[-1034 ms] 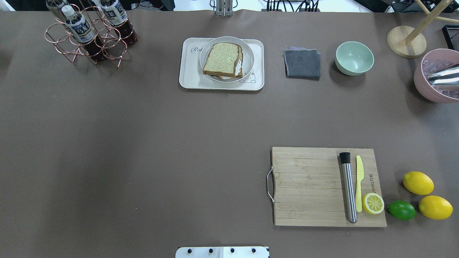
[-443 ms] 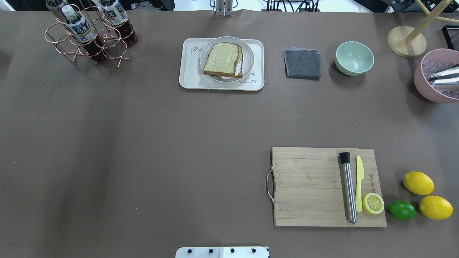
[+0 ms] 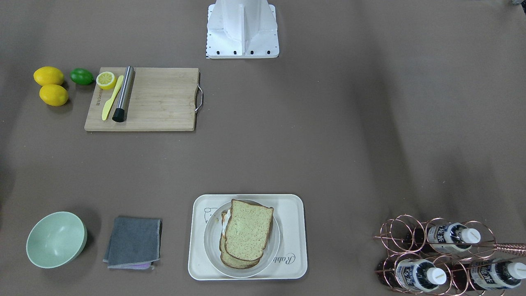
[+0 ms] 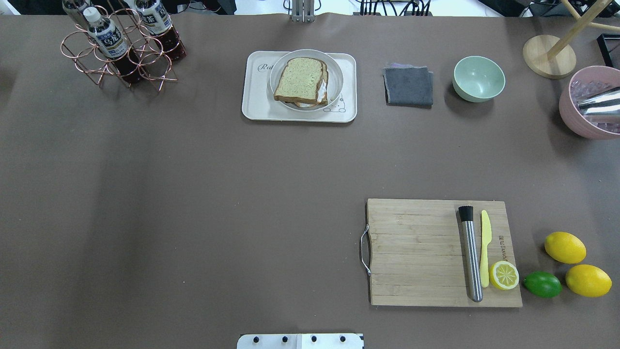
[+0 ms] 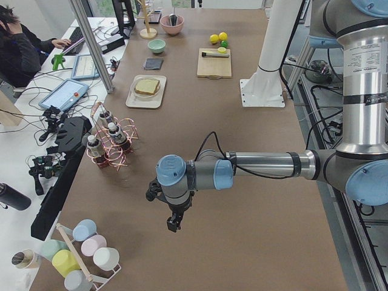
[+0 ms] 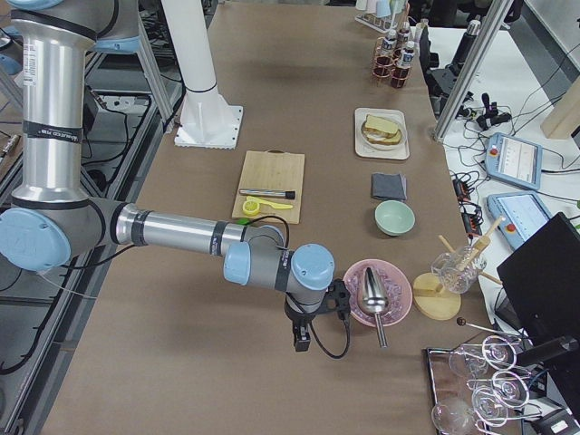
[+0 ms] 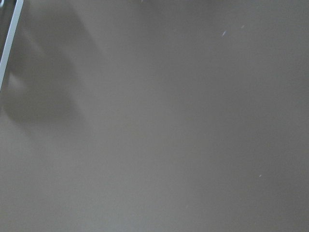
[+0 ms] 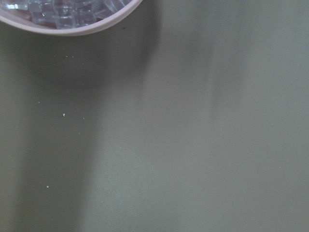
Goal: Make sandwich and place on tray
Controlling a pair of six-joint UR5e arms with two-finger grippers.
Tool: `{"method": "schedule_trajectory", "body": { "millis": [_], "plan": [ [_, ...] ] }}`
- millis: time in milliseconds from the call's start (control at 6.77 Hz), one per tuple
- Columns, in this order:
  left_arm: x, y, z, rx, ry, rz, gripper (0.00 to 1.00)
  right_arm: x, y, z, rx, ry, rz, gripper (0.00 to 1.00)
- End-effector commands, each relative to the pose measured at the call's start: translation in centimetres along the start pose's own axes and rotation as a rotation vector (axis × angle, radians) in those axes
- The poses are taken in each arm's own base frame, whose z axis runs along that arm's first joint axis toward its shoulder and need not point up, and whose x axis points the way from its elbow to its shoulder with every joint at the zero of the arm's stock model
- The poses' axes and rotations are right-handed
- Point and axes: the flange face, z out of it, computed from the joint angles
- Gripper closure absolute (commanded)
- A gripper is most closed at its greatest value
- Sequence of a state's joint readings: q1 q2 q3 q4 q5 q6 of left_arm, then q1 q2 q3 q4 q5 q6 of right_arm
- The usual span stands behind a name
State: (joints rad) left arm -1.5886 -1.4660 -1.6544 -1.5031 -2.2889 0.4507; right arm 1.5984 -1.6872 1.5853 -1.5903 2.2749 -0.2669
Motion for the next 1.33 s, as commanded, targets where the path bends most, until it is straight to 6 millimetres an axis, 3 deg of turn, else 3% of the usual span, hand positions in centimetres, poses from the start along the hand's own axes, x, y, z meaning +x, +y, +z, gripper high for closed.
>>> {"method": "schedule_trajectory", "body": {
  "millis": [0, 148, 1182],
  "plan": [
    [-0.4, 0.8, 0.8, -0.02, 0.006, -0.016, 0.02, 0.0, 0.0, 0.0, 0.001, -0.001, 0.0, 0.0],
    [-0.8, 1.8, 1.8, -0.033, 0.017, -0.031, 0.02, 0.0, 0.0, 0.0, 0.002, -0.001, 0.0, 0.0],
    [-1.6, 2.5, 3.0, -0.052, 0.028, -0.049, 0.02, -0.1, -0.2, -0.2, 0.005, 0.0, -0.003, 0.0]
  ]
}}
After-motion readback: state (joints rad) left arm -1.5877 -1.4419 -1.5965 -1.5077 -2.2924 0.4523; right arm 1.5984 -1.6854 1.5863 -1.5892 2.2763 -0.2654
